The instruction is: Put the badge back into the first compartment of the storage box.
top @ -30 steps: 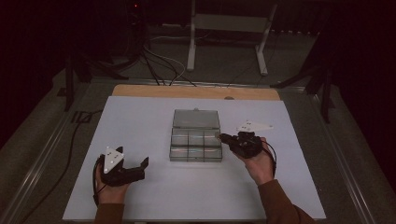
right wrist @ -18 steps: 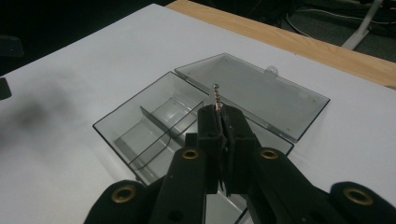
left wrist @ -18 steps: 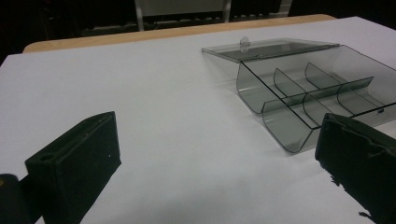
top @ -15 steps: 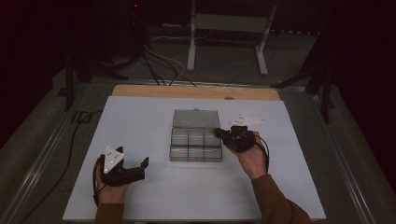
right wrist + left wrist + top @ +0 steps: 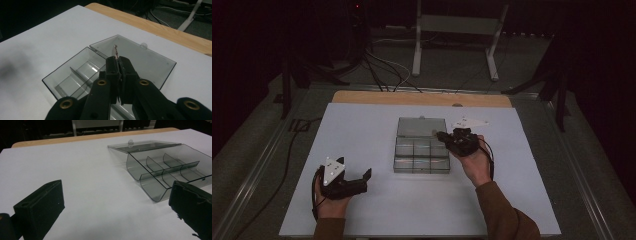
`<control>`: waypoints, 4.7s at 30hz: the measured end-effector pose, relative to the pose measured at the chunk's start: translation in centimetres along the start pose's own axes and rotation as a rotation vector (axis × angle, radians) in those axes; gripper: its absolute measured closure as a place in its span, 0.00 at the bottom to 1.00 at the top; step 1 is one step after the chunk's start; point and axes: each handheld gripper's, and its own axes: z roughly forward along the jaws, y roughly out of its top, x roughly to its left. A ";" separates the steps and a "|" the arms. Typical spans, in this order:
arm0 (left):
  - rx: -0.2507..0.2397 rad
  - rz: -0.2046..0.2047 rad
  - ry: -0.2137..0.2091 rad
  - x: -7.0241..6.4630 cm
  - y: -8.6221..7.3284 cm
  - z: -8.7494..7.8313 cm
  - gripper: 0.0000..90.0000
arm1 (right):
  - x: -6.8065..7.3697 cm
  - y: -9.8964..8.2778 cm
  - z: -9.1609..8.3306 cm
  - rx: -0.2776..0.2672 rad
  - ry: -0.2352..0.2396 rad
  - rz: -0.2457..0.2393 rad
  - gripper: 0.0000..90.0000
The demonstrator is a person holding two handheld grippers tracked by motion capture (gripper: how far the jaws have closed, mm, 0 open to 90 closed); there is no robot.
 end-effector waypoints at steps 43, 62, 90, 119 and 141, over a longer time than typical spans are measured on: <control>0.002 -0.007 -0.007 0.1 -0.1 0.1 0.02 | 0.8 1.3 5.8 0.040 0.008 0.039 0.97; 0.001 -0.009 -0.010 0.2 -0.1 0.1 0.02 | 1.9 1.1 7.7 0.083 0.006 0.023 0.97; 0.002 -0.011 -0.013 0.1 -0.1 0.1 0.02 | 3.9 0.1 10.2 0.146 0.024 -0.010 0.97; 0.006 -0.010 -0.016 0.1 -0.2 0.2 0.02 | 4.6 -1.0 12.4 0.253 -0.011 -0.028 0.96; 0.011 -0.010 -0.019 0.0 -0.2 0.2 0.02 | 5.1 -1.3 12.9 0.294 0.009 -0.073 0.94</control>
